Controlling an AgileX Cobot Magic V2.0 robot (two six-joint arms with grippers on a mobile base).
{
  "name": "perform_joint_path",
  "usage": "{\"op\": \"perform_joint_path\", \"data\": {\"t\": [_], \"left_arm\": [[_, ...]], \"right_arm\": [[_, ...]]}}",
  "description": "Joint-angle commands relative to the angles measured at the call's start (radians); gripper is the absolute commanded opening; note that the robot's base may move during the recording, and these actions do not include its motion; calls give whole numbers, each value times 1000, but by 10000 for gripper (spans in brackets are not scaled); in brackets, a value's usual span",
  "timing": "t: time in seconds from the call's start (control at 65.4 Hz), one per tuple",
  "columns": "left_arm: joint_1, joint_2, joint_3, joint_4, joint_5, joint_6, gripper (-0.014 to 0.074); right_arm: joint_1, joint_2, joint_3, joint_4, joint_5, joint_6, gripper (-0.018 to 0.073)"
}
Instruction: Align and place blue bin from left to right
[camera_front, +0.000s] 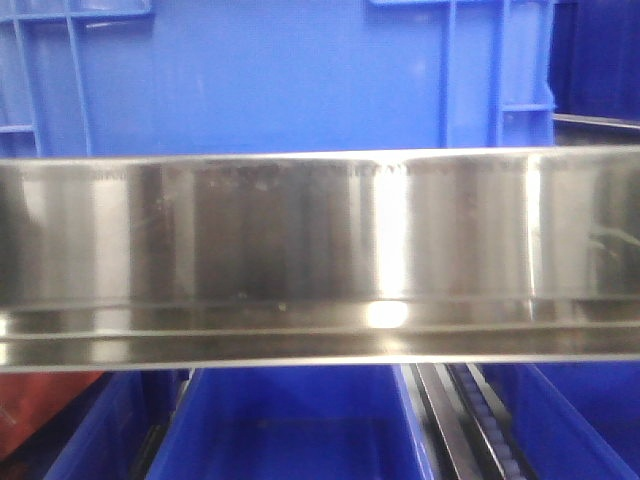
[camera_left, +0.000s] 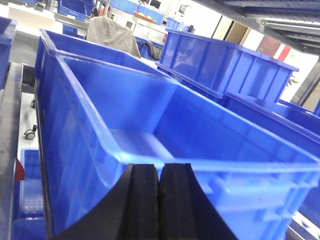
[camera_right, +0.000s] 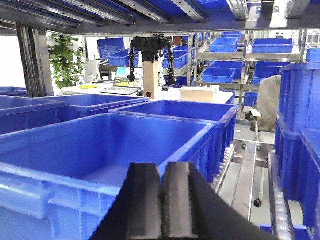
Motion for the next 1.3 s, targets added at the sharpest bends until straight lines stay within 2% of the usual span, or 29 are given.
{"op": "perform_joint_path", "data": {"t": [0.0, 0.994, 1.101, 1.208, 1.285], "left_arm": [[-6, -6, 1, 2, -27, -3, -111], [-6, -6, 1, 2, -30, -3, -111], [-6, -6, 1, 2, -30, -3, -111], [-6, -6, 1, 2, -30, -3, -111], [-6, -6, 1, 2, -30, -3, -111]], "right_arm": [[-3, -5, 2, -14, -21, -8, -166], [-5, -5, 2, -11, -25, -8, -166], [-32, -28, 35, 45, -32, -35, -166], [-111, -96, 126, 235, -76, -287, -166], [-196, -154, 206, 339, -105, -353, -166]]}}
